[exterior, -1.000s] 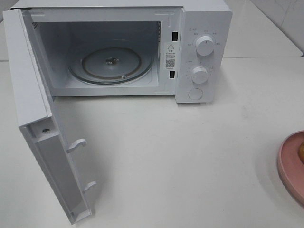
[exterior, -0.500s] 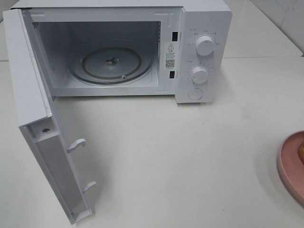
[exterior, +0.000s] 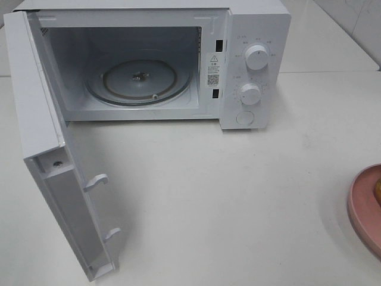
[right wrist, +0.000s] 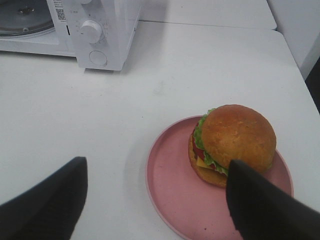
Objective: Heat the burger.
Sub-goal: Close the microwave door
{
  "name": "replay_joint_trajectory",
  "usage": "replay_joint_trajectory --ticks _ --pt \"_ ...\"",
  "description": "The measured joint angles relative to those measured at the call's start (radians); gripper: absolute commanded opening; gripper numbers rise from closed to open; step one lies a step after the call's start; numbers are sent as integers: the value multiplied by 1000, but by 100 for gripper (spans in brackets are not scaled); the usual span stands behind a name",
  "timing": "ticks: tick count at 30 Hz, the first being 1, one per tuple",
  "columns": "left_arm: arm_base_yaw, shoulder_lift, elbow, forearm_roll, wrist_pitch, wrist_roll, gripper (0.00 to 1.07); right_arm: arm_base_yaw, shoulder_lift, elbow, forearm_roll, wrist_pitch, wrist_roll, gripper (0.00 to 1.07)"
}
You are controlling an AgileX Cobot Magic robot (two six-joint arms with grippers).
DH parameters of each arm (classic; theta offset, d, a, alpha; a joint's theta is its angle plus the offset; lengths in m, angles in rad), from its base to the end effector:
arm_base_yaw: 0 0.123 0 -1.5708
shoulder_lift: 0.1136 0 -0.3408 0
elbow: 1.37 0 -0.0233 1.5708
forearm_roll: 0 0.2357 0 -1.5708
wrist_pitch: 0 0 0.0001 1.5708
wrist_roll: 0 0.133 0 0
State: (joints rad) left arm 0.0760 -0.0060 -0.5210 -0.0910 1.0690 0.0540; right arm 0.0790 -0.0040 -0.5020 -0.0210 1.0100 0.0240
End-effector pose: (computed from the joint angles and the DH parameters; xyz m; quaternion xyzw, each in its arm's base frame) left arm -0.0396 -0.0136 0.2564 -0.0068 0.8474 -0.0110 0.5308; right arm -0.0345 -0.0051 0.2574 -0.0229 0.8377 0.0176 0.5453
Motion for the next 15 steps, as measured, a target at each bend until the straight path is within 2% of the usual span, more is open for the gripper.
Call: replay_joint_trajectory --ticks 15 --pt "0 0 0 0 0 0 99 0 0 0 0 0 0 75"
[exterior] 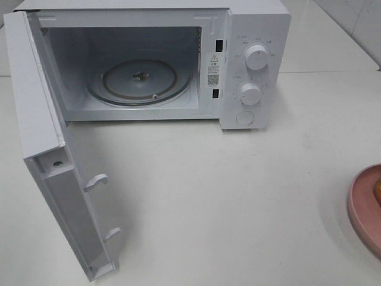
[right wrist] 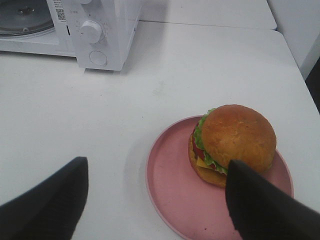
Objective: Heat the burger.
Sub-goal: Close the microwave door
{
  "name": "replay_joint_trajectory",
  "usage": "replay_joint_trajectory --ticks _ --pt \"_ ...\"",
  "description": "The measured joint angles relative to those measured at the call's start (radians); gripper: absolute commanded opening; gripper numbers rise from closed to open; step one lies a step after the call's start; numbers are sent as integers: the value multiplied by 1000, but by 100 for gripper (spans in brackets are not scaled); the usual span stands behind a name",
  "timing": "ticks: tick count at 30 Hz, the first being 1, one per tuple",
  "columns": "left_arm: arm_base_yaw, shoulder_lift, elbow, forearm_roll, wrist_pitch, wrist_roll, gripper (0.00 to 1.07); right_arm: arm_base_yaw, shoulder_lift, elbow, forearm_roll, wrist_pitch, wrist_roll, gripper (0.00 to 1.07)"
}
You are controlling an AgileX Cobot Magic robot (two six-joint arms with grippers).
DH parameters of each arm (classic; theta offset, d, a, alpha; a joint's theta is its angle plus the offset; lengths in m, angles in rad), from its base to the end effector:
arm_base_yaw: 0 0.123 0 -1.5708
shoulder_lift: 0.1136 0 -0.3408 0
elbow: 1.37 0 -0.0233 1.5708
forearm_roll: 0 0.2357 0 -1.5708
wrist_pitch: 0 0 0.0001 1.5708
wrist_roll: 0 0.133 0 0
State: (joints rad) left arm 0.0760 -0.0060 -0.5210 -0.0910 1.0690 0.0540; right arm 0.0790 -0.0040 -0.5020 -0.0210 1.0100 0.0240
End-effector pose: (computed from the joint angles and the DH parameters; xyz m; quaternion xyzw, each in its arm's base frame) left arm -0.0396 -0.0136 0.2564 -0.0068 0.8474 -0.0110 0.5308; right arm -0.0345 -0.0051 0.2574 -0.0229 0.8377 0.0176 0.5453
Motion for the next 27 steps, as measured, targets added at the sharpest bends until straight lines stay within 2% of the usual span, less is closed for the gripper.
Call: replay_joint_trajectory --ticks 6,8,9,10,11,12,13,14,15,16,17,18,19,20,21,22,23,27 --pt "0 42 -15 0 -25 0 94 0 0 0 0 0 0 75" --pt "0 70 -18 2 -52 0 89 0 0 0 0 0 0 75" --pt "0 93 -18 2 -82 0 82 0 0 0 0 0 0 75" --pt "0 93 -18 2 -82 0 82 0 0 0 0 0 0 75" --pt "0 105 -18 3 -99 0 78 0 0 0 0 0 0 75" --pt "0 125 -12 4 -144 0 68 0 0 0 0 0 0 75" --pt "0 125 -12 4 -144 0 68 0 0 0 0 0 0 75" --pt "0 140 -1 5 -182 0 62 0 0 0 0 0 0 75" --pt "0 149 8 6 -203 0 49 0 0 0 0 0 0 75" --pt "0 149 8 6 -203 0 49 0 0 0 0 0 0 75" --pt "0 169 28 6 -242 0 36 0 0 0 0 0 0 75" --pt "0 169 28 6 -242 0 36 0 0 0 0 0 0 75" --pt "0 190 48 6 -282 0 21 0 0 0 0 0 0 75" --pt "0 203 57 6 -307 0 15 0 0 0 0 0 0 75" --pt "0 203 57 6 -307 0 15 0 0 0 0 0 0 75" --pt "0 229 80 6 -362 0 3 0 0 0 0 0 0 75" --pt "0 240 91 6 -387 0 0 0 0 0 0 0 0 75" --pt "0 294 140 6 -519 0 0 0 0 0 0 0 0 75"
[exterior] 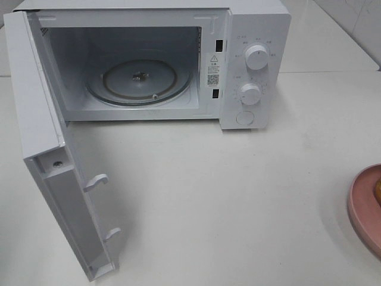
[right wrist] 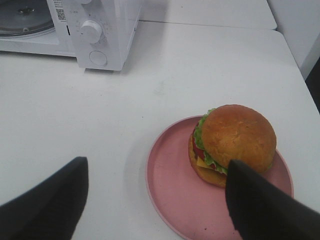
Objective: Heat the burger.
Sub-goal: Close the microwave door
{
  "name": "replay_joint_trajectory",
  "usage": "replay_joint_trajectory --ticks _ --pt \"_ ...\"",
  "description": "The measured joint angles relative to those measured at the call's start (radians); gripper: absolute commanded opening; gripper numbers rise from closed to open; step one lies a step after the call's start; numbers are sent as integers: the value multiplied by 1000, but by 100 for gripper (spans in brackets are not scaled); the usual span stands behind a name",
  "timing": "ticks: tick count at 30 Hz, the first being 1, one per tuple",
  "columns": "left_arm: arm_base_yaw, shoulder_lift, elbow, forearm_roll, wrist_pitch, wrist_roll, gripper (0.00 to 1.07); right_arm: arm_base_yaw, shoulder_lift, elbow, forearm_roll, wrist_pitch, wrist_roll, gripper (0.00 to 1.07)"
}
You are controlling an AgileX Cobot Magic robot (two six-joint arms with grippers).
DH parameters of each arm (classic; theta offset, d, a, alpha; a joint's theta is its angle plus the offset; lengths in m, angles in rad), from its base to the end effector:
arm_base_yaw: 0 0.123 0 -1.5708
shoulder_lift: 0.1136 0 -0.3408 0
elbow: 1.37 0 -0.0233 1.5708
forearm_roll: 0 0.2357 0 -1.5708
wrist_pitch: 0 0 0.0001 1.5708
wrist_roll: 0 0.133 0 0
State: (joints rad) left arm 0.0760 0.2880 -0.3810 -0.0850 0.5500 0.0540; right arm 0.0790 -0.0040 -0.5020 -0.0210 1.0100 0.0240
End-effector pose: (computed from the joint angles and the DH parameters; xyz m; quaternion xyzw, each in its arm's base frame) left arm 0.0383 -0.0030 0.2735 -0.0264 0.8241 -0.0020 0.5659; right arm -0.0345 -0.0051 0.2574 -0.0229 0.8377 0.0176 0.5453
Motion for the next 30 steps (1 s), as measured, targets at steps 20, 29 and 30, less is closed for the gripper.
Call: replay_joint_trajectory --ticks 20,29,30 --pt "0 447 140 -30 -720 8 0 0 0 0 0 0 0 75" --pt "-23 618 140 117 -884 -77 0 0 0 0 0 0 0 75" --pt "-23 618 140 117 -884 -77 0 0 0 0 0 0 0 75"
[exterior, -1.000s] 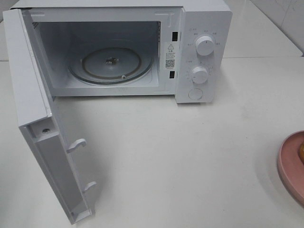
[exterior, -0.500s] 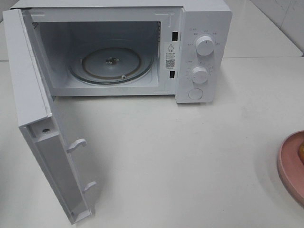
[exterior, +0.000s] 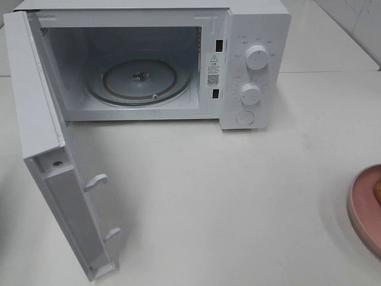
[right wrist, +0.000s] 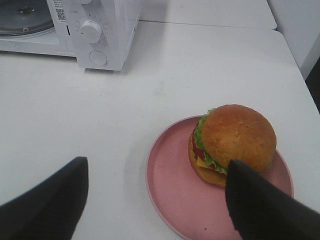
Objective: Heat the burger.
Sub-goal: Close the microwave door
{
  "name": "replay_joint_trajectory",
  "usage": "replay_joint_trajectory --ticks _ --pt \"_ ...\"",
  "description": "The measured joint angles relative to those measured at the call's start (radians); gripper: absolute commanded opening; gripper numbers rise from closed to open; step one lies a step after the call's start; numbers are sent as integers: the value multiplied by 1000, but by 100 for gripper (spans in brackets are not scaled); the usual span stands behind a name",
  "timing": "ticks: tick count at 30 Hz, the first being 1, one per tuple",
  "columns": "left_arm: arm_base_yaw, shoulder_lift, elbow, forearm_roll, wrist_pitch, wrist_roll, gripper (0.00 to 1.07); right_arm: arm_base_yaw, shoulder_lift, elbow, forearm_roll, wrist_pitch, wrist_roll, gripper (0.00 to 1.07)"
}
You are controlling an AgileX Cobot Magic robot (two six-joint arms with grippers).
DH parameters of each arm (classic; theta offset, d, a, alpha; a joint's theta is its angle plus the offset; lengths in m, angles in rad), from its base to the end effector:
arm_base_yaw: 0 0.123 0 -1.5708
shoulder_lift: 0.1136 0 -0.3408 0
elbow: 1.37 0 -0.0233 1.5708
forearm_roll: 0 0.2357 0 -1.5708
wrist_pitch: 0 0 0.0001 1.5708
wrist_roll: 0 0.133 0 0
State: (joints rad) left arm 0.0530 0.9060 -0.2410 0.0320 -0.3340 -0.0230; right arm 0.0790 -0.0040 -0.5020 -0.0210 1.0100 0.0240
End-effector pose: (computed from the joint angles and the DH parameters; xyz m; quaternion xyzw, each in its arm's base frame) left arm 0.1606 0.0071 0.2719 -0.0148 0.7877 0.0144 0.6156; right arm -0.0345 -0.0051 0.2574 -0.0229 0.8377 0.0176 0.5453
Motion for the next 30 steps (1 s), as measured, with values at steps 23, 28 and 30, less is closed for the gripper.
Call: replay_joint_trajectory --ticks 23,28,30 --pt "-276 484 -26 227 -376 -80 0 0 0 0 0 0 0 75" --pt "-357 584 -106 220 -379 -84 0 0 0 0 0 0 0 75" --pt "-372 599 -123 220 -380 -84 0 0 0 0 0 0 0 75"
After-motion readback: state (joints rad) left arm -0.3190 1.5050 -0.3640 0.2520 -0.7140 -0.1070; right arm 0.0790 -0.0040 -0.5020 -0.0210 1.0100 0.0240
